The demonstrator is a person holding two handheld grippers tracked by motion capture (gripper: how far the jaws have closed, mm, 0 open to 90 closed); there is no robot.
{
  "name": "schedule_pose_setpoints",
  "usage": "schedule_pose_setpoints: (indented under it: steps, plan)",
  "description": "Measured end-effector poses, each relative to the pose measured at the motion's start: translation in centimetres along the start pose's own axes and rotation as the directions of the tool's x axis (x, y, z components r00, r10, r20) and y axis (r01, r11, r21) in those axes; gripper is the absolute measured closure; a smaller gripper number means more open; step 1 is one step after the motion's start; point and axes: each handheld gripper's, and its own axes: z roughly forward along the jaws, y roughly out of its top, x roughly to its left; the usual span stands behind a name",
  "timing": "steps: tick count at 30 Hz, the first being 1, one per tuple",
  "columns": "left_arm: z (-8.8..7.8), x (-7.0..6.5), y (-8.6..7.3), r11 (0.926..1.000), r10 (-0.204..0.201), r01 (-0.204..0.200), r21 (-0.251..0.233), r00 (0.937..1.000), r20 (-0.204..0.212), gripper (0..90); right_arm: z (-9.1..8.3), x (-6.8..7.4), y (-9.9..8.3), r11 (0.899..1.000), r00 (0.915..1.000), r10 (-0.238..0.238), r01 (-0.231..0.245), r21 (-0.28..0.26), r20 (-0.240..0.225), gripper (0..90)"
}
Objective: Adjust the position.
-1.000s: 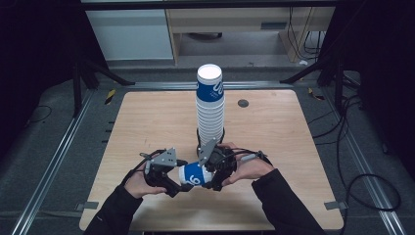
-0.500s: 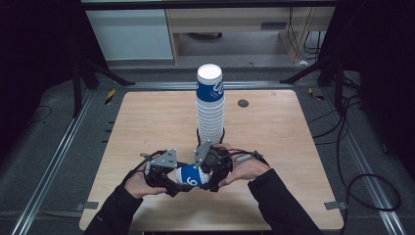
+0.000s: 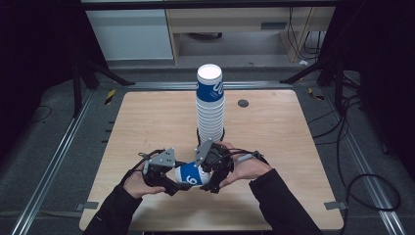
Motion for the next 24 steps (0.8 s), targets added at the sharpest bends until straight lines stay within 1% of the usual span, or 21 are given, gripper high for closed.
schedule_pose_setpoints:
  steps: [1, 2, 3, 4, 5, 6, 7, 11, 12, 13, 14, 15, 16, 17, 18, 19, 20, 21, 22, 23, 24]
  plan:
    - [0.0, 0.0, 0.0, 1.0, 0.0, 0.0, 0.0, 1.0, 0.0, 25.4, 0.0, 0.0, 0.0, 1.0, 1.0, 0.0, 0.0, 0.0, 0.0, 5.1]
    - [0.0, 0.0, -0.1, 1.0, 0.0, 0.0, 0.001, 1.0, 0.0, 25.4, -0.5, -0.1, -0.1, 1.0, 0.9999, 0.005, -0.005, -0.022, 0.013, 4.8]
    - [0.0, 0.0, -0.1, 1.0, 0.0, 0.0, 0.001, 1.0, 0.0, 25.4, -0.5, -0.1, -0.1, 1.0, 0.9999, 0.005, -0.005, -0.022, 0.013, 4.8]
    - [-0.1, 0.1, -0.1, 1.0, 0.001, -0.001, 0.003, 1.0, -0.004, 25.3, -1.1, -0.2, -0.2, 0.998, 0.9994, 0.031, -0.03, -0.049, 0.018, 4.8]
    - [-0.1, 0.1, -0.1, 1.0, 0.001, -0.001, 0.003, 1.0, -0.004, 25.3, -1.1, -0.2, -0.2, 0.998, 0.9994, 0.031, -0.03, -0.049, 0.018, 4.8]
    - [-0.2, 0.2, -0.2, 1.0, 0.0, 0.0, 0.001, 1.0, -0.009, 25.3, -1.9, -0.3, -0.3, 0.996, 0.9986, 0.044, -0.041, -0.081, 0.03, 5.1]
    - [-0.2, 0.2, -0.2, 1.0, 0.0, 0.0, 0.001, 1.0, -0.009, 25.3, -1.9, -0.3, -0.3, 0.996, 0.9986, 0.044, -0.041, -0.081, 0.03, 5.1]
    - [-0.6, 0.4, -0.4, 0.9999, -0.013, 0.013, -0.011, 0.9997, -0.02, 25.3, -3.6, -0.4, -0.9, 0.986, 0.9948, 0.084, -0.074, -0.147, 0.058, 5.1]
    - [-0.8, 0.5, -0.4, 0.9994, -0.022, 0.021, -0.028, 0.9995, -0.024, 25.3, -4.2, -0.5, -1.2, 0.981, 0.9933, 0.093, -0.08, -0.174, 0.068, 5.5]
    - [-0.8, 0.5, -0.4, 0.9994, -0.022, 0.021, -0.028, 0.9995, -0.024, 25.3, -4.2, -0.5, -1.2, 0.981, 0.9933, 0.093, -0.08, -0.174, 0.068, 5.5]
    - [-1.1, 0.6, -0.4, 0.9988, -0.024, 0.022, -0.044, 0.9992, -0.033, 25.3, -4.9, -0.6, -1.7, 0.974, 0.9899, 0.118, -0.1, -0.205, 0.079, 5.4]
    - [-1.1, 0.6, -0.4, 0.9988, -0.024, 0.022, -0.044, 0.9992, -0.033, 25.3, -4.9, -0.6, -1.7, 0.974, 0.9899, 0.118, -0.1, -0.205, 0.079, 5.4]
    - [-1.3, 0.6, -0.4, 0.9981, -0.028, 0.026, -0.056, 0.999, -0.036, 25.3, -5.1, -0.6, -1.9, 0.969, 0.9886, 0.128, -0.108, -0.221, 0.08, 5.4]
    - [-1.4, 0.6, -0.4, 0.9973, -0.03, 0.027, -0.069, 0.9988, -0.04, 25.3, -5.6, -0.7, -2.5, 0.962, 0.9845, 0.149, -0.123, -0.243, 0.092, 5.1]
    - [-1.7, 0.6, -0.3, 0.9945, -0.035, 0.03, -0.1, 0.9986, -0.041, 25.3, -5.8, -0.6, -2.7, 0.958, 0.9819, 0.162, -0.133, -0.253, 0.098, 4.9]
    - [-1.7, 0.6, -0.3, 0.9945, -0.035, 0.03, -0.1, 0.9986, -0.041, 25.3, -5.8, -0.6, -2.7, 0.958, 0.9819, 0.162, -0.133, -0.253, 0.098, 4.9]
    - [-2.0, 0.7, -0.3, 0.9893, -0.043, 0.038, -0.141, 0.9985, -0.034, 25.3, -6.2, -0.6, -3.3, 0.948, 0.9781, 0.181, -0.145, -0.283, 0.104, 4.9]
    - [-2.0, 0.7, -0.3, 0.9893, -0.043, 0.038, -0.141, 0.9985, -0.034, 25.2, -6.2, -0.6, -3.3, 0.948, 0.9781, 0.181, -0.145, -0.283, 0.104, 4.9]
    - [-2.1, 0.7, -0.4, 0.9841, -0.053, 0.048, -0.171, 0.9981, -0.029, 25.3, -6.5, -0.4, -3.9, 0.935, 0.9736, 0.202, -0.161, -0.315, 0.105, 5.1]
    - [-2.1, 0.7, -0.4, 0.9841, -0.053, 0.048, -0.171, 0.9981, -0.029, 25.2, -6.5, -0.4, -3.9, 0.935, 0.9736, 0.202, -0.161, -0.315, 0.105, 5.1]
    - [-2.2, 0.8, -0.4, 0.9806, -0.058, 0.05, -0.19, 0.9977, -0.036, 25.3, -6.8, -0.3, -4.5, 0.92, 0.9681, 0.228, -0.18, -0.347, 0.103, 5.1]
